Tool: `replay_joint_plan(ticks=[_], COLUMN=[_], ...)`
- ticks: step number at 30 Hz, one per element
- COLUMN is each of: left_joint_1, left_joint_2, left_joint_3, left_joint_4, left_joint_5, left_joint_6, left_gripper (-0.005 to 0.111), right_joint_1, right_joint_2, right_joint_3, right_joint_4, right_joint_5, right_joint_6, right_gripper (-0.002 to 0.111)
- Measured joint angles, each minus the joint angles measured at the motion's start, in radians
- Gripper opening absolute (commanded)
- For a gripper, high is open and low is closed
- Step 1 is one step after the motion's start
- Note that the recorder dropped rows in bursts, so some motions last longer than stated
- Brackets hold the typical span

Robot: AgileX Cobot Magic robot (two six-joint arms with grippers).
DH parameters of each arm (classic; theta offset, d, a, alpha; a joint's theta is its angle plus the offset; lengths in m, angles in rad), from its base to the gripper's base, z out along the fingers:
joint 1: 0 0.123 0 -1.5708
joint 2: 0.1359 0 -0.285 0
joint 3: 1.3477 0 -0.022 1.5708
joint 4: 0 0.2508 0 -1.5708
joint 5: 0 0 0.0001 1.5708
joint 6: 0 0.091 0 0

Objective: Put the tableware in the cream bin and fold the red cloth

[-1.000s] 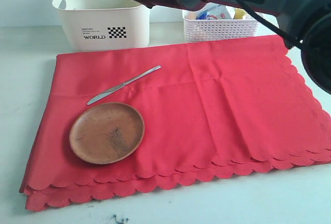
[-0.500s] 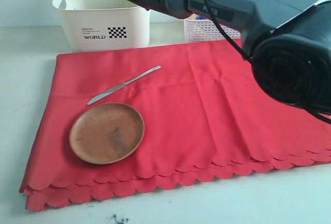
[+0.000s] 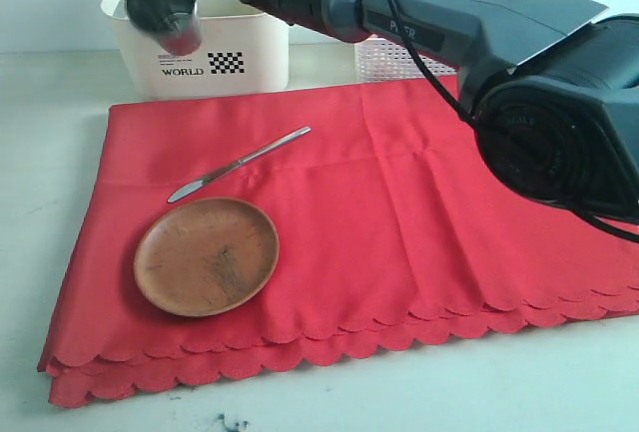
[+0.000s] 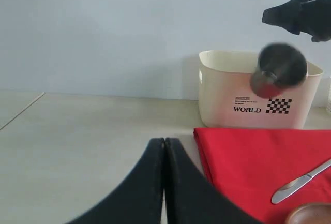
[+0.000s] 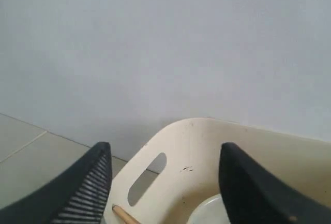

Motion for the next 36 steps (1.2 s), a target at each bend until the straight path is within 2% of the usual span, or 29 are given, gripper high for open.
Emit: replay_joint_plan(ticks=[6, 14, 18, 19, 23, 24, 28, 36], left_joint_1=[0.000, 0.000, 0.000, 0.000, 0.000, 0.000, 0.000, 0.000], left_joint_2=[0.000, 0.000, 0.000, 0.000, 0.000, 0.000, 0.000, 0.000], left_joint_3=[0.000, 0.000, 0.000, 0.000, 0.000, 0.000, 0.000, 0.000], left_joint_4=[0.000, 0.000, 0.000, 0.000, 0.000, 0.000, 0.000, 0.000], left_joint_5=[0.000, 0.000, 0.000, 0.000, 0.000, 0.000, 0.000, 0.000], left_joint_6=[0.000, 0.000, 0.000, 0.000, 0.000, 0.000, 0.000, 0.000], left_gripper=[0.002, 0.002, 0.002, 0.002, 0.002, 0.002, 0.002, 0.002], right_joint_1=[0.000, 0.012, 0.012, 0.015, 0.027, 0.031, 0.031, 0.036], right_joint_2=[0.000, -0.072, -0.059, -0.048, 0.027, 0.052, 0.074, 0.115], right_joint_3=[0.000, -0.004, -0.010, -0.010, -0.010, -0.010, -0.010, -0.010], right_joint_4=[0.010, 0.024, -0.077, -0.103, -0.284, -0.372, -0.556, -0.620], right_joint_5=[0.014, 0.393, 0.574, 0.591, 0.566, 0.543, 0.529, 0.467], right_joint_6=[0.005, -0.030, -0.034, -0.032, 0.139, 0.252, 0.447, 0.536], right_gripper=[0.060, 0.060, 0.060, 0.064, 0.077, 0.078, 0.080, 0.080])
